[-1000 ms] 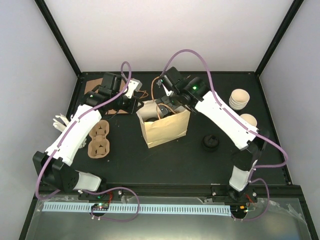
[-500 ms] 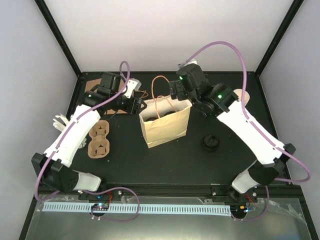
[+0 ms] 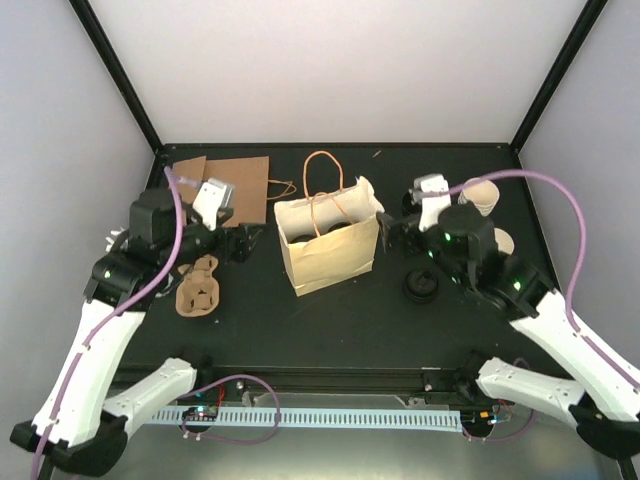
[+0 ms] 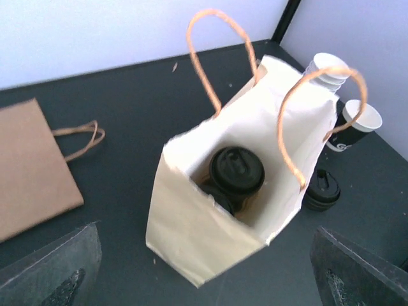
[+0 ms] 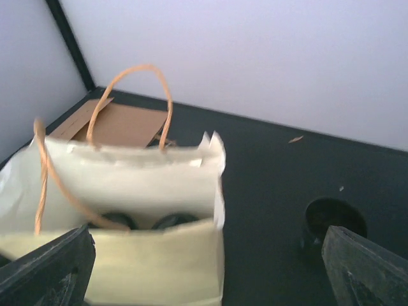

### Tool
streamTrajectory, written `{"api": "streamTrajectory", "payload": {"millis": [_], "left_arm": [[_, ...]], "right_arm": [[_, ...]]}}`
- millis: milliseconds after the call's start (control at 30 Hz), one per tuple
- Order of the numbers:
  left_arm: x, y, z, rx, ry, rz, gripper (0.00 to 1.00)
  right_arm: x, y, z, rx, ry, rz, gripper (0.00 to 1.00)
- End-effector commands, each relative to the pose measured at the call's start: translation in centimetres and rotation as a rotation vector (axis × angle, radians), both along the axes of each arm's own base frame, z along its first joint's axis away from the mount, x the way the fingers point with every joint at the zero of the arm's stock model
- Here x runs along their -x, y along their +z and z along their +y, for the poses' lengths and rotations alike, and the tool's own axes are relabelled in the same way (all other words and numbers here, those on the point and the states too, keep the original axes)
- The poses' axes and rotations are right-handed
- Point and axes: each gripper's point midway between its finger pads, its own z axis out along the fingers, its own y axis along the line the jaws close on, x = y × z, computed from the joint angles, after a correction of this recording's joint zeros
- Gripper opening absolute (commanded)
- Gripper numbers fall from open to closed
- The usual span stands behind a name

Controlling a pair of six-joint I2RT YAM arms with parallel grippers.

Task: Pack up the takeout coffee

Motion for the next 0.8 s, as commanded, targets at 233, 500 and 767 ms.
{"api": "streamTrajectory", "payload": {"millis": [233,500,767], "left_arm": [[2.9,-7.8,5.9,0.059,0.368,0.145,0.95],[3.0,-10.3,11.6,-0.100,0.696,0.239,0.82],[1.6,-8.2,16.6,-0.234,0.910,0.199,0.80]], "right_arm": [[6.2,-7.1,-0.8,-0.219,0.190,0.047,1.00],[7.6,-10.1,-1.6,-0.230,0.197,0.100,1.00],[8.2,-10.4,-1.6,-0.233,0.225,0.103,1.00]]}}
